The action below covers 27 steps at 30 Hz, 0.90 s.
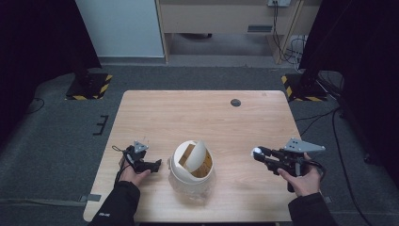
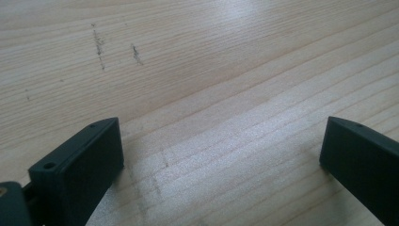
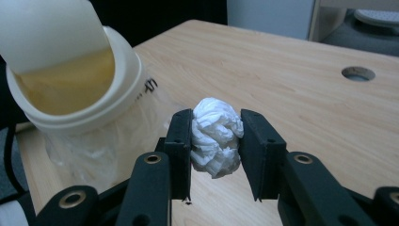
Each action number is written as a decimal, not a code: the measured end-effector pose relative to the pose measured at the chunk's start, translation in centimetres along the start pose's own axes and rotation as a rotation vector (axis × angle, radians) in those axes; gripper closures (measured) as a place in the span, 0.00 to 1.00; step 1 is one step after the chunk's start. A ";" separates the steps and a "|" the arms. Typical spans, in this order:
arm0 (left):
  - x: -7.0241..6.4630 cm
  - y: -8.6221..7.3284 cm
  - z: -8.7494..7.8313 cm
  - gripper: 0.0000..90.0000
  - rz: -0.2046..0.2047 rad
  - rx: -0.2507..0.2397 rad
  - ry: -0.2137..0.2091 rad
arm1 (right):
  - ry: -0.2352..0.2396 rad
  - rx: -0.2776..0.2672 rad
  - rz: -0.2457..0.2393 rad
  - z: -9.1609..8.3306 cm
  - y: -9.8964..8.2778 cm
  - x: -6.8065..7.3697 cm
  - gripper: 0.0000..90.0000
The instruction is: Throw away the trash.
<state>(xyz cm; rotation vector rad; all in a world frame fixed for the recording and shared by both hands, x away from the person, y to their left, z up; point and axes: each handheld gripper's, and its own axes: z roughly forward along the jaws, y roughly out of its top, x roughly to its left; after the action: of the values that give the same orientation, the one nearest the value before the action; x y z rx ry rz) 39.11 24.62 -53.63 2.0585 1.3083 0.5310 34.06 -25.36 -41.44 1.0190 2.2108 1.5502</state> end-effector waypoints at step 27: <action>0.0 0.0 0.0 0.00 0.000 0.000 0.000 | 0.109 -0.072 -0.069 2.2 3.3 2.8 0.73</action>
<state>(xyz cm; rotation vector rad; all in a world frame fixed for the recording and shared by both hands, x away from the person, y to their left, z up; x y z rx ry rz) 39.10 24.62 -53.63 2.0585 1.3084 0.5311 34.59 -21.25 -38.87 0.8466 2.2180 1.6789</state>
